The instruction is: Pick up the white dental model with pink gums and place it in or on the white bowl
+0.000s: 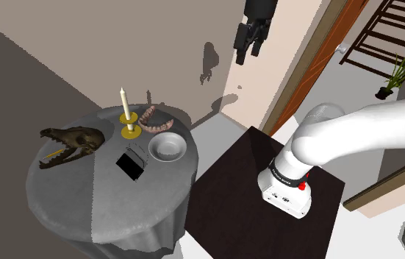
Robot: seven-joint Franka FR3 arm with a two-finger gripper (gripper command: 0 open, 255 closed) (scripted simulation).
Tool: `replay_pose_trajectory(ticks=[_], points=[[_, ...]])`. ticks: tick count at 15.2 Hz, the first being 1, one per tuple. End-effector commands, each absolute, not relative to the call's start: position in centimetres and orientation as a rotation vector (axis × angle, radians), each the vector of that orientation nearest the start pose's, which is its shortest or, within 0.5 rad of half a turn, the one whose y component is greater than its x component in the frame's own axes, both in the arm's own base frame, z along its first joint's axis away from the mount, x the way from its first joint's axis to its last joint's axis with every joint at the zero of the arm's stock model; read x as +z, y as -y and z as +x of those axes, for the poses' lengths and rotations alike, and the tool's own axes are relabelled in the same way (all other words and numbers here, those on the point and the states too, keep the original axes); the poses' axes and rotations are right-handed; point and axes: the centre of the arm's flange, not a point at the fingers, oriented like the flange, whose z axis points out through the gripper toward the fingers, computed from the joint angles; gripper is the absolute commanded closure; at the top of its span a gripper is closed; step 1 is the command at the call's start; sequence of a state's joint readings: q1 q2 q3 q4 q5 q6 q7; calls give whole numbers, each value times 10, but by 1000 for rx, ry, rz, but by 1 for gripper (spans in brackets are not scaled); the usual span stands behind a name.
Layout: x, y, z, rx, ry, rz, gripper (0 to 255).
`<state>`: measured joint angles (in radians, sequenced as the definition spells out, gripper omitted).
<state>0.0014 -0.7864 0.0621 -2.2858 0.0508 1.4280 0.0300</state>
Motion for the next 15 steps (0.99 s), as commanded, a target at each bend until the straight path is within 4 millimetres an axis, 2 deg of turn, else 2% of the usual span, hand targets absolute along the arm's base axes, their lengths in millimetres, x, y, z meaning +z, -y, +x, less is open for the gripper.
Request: replay_pose_trajectory(ticks=[1, 15], points=[[611, -31, 291, 114, 30, -3136, 0], [471, -60, 410, 121, 277, -3135, 0]])
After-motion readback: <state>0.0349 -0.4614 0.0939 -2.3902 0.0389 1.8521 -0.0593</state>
